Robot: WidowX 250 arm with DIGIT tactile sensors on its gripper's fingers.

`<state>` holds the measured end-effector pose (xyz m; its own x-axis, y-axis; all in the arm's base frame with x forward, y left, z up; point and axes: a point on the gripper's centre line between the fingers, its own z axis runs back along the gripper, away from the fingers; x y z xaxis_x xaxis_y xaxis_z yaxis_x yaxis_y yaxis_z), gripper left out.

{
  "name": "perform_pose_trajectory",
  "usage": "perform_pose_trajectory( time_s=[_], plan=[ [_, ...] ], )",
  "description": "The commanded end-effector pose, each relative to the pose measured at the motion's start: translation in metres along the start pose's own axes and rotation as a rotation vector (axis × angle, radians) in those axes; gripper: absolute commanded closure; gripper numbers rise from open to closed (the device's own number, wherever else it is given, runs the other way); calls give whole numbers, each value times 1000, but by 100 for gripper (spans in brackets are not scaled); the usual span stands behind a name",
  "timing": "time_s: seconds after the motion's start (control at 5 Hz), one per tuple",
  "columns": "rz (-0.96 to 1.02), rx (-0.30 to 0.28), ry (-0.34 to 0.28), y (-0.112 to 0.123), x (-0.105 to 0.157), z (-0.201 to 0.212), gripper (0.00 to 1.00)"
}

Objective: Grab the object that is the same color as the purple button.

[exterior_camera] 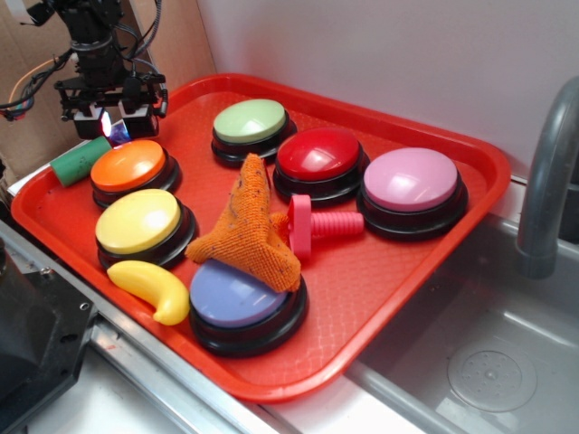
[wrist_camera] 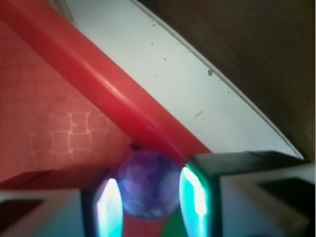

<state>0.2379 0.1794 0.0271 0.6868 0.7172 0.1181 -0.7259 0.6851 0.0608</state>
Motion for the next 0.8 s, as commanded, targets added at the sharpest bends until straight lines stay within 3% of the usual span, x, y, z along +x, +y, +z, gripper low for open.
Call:
perform_pose_trajectory(
  time_s=[0.0, 0.6],
  plan=[
    [-21, -164, -108, -32, 1, 89, 100],
    [-235, -299, -53, -78, -60, 147, 100]
  ],
)
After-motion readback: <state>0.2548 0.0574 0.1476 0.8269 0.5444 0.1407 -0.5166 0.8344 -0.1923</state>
